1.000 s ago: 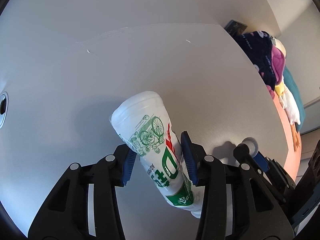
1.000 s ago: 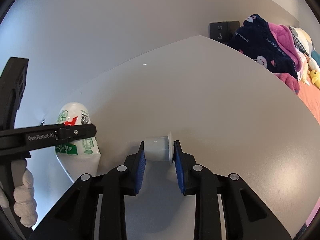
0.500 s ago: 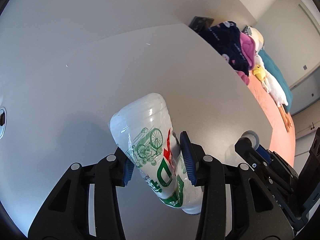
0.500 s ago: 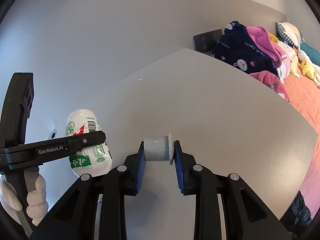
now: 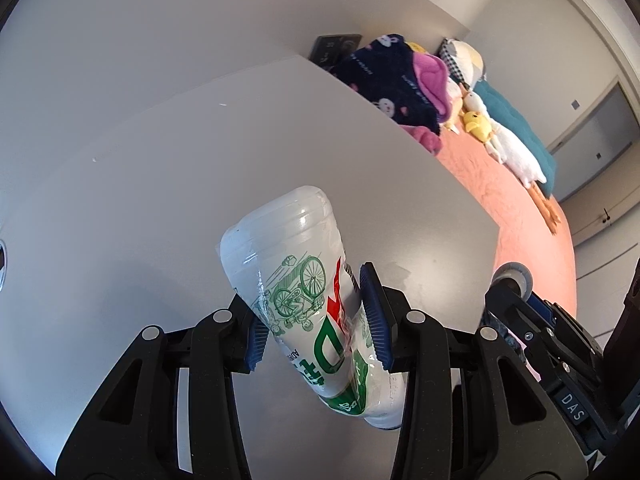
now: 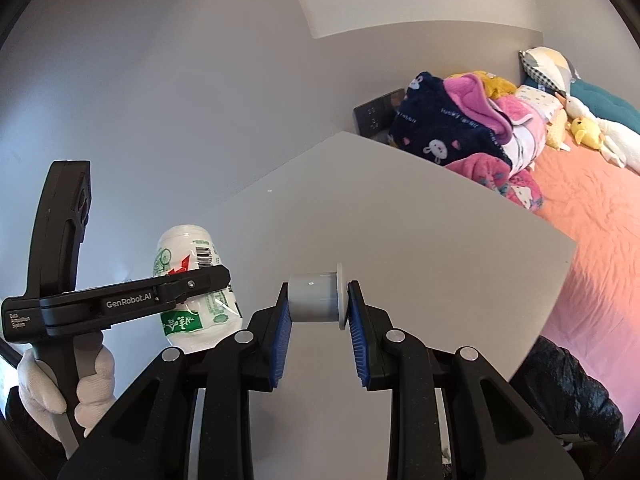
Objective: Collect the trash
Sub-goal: 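Carry the yogurt bottle and white cap over the bin with both tools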
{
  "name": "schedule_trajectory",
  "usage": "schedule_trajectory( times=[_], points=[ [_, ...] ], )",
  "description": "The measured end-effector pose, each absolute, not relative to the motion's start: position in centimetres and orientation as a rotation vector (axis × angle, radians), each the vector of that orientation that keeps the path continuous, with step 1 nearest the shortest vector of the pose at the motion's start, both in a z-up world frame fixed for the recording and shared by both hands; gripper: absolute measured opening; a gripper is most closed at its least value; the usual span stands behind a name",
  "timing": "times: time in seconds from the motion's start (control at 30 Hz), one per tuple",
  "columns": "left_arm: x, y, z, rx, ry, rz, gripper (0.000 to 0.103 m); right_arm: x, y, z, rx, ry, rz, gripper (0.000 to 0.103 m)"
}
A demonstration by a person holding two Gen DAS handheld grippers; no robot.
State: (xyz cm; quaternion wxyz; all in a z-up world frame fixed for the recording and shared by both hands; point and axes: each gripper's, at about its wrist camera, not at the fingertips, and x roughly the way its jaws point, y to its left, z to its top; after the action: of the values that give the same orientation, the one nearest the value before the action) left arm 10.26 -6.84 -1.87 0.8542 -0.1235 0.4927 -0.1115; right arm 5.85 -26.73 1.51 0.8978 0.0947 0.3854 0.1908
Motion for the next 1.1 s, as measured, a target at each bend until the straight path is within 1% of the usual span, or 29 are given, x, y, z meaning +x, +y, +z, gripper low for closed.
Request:
schedule_trajectory(
  times=[0.37,1.1],
  points=[
    [9.4,-11.2,-0.8,-0.212,1.028,-0.33,0.041,2.7,-31.0,3.0,0.228,0.756,0.328,0.029],
    [7.8,-20.5,0.0,-0.103,1.029,-0.542,0.041,-3.9,-39.2,4.2,0.3,0.688,0.138,0.029]
  ],
)
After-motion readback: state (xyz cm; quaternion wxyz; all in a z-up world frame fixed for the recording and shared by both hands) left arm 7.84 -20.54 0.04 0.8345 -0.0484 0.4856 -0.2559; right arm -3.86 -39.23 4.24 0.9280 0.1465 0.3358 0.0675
